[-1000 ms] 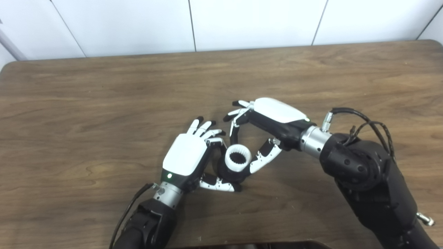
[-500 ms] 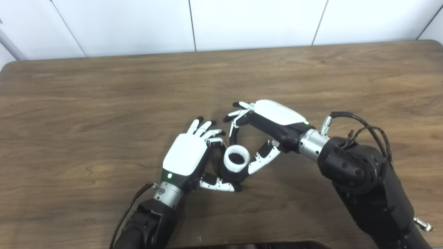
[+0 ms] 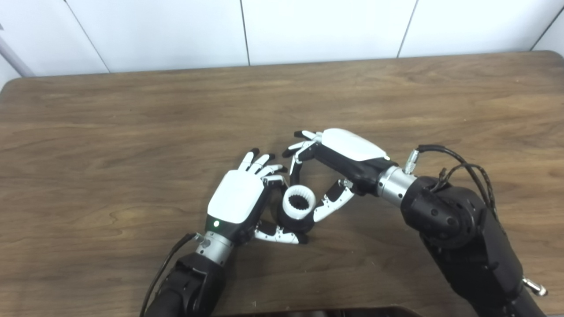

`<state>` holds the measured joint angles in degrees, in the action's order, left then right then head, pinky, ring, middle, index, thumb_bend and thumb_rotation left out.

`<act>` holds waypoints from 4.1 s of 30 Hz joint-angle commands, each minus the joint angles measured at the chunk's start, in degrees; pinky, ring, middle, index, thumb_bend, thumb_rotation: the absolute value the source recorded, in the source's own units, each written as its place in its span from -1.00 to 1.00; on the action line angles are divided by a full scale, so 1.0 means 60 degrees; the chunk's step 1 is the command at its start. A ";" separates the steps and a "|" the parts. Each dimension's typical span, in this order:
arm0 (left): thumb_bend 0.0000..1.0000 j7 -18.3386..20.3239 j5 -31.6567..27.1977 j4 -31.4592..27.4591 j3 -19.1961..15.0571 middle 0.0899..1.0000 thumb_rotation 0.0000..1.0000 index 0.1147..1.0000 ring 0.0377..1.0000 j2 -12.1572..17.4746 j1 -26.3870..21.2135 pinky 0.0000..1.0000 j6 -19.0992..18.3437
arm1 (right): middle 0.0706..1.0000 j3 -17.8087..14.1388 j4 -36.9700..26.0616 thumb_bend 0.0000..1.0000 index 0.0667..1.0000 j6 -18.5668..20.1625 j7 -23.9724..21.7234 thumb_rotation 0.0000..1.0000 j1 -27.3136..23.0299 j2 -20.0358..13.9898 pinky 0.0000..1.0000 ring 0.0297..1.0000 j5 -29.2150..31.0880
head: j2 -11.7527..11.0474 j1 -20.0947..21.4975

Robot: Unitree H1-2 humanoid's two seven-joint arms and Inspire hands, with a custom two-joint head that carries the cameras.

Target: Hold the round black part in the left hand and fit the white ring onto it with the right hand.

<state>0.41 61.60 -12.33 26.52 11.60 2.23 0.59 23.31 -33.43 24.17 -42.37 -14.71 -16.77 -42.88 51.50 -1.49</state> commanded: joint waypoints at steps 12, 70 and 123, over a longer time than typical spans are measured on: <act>0.05 0.0155 0.0183 -0.0081 0.0104 0.56 -0.88 -0.16 0.84 0.0009 -0.0005 1.00 0.0035 | 0.65 0.0045 0.0053 0.05 -0.11 -0.0345 0.0382 -0.74 -0.0117 0.0044 1.00 0.96 -0.0165 | 0.0006 0.0038; 0.05 0.0047 0.0282 -0.0057 0.0085 0.57 -0.88 -0.16 0.84 -0.0086 0.0060 1.00 0.0049 | 0.64 0.0129 0.0439 0.05 -0.11 -0.0778 0.0732 -0.74 0.0135 0.0095 1.00 0.94 -0.0331 | 0.0065 0.0176; 0.04 0.0152 0.0193 -0.0083 -0.0073 0.59 -0.84 -0.15 0.85 -0.0032 0.0025 1.00 -0.0016 | 0.84 -0.1195 -0.0412 1.00 0.51 0.0001 -0.0372 -0.47 -0.0471 -0.0568 1.00 0.98 -0.0691 | -0.0077 0.0265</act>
<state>0.25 62.60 -12.43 26.06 11.06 2.61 0.59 16.90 -33.80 24.24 -44.64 -15.26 -19.77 -46.69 50.98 0.09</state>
